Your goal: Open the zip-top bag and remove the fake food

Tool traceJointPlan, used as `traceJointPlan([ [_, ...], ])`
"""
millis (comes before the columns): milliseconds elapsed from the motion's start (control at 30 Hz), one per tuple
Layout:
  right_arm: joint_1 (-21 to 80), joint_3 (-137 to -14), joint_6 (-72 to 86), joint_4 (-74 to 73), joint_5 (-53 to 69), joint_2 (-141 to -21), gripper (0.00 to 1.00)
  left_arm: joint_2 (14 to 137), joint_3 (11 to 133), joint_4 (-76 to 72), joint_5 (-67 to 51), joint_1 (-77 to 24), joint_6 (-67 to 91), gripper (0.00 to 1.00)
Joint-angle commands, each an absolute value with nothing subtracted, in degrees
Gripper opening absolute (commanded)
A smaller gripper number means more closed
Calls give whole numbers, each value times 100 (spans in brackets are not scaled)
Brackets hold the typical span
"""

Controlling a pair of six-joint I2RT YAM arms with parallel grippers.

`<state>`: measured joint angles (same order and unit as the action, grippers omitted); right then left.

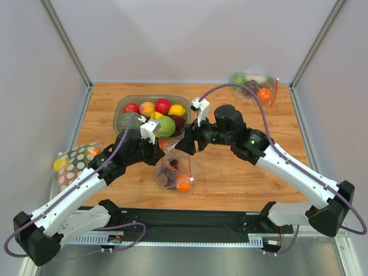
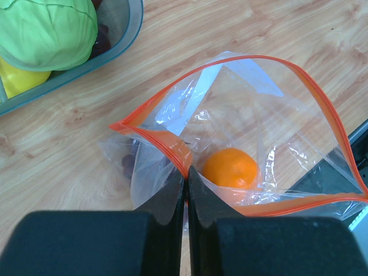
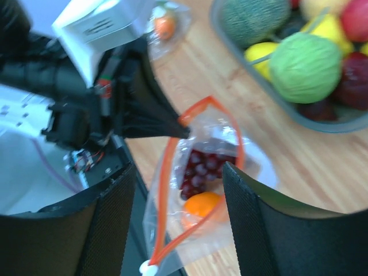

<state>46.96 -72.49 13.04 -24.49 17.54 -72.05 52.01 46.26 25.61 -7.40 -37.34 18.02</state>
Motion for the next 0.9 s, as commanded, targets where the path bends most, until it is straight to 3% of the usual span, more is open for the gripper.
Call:
traceJointPlan([
  [0,4956,-7172,1406,-2101,2547,-7303,61,5089,4834,2566,-782,-3709,1854,8],
  [167,5045,-7277,1459,-1986,2795,-7742,54,5054,4799,2593,-782,-3709,1854,7],
  [367,5063,-7391,1520,-2162,2207,-8252,46,4940,4781,2628,-729,-3709,1811,6],
  [867,5589,-7146,1336,-2979,599,-8982,44,4860,4597,2382,-1028,-3709,1696,0],
])
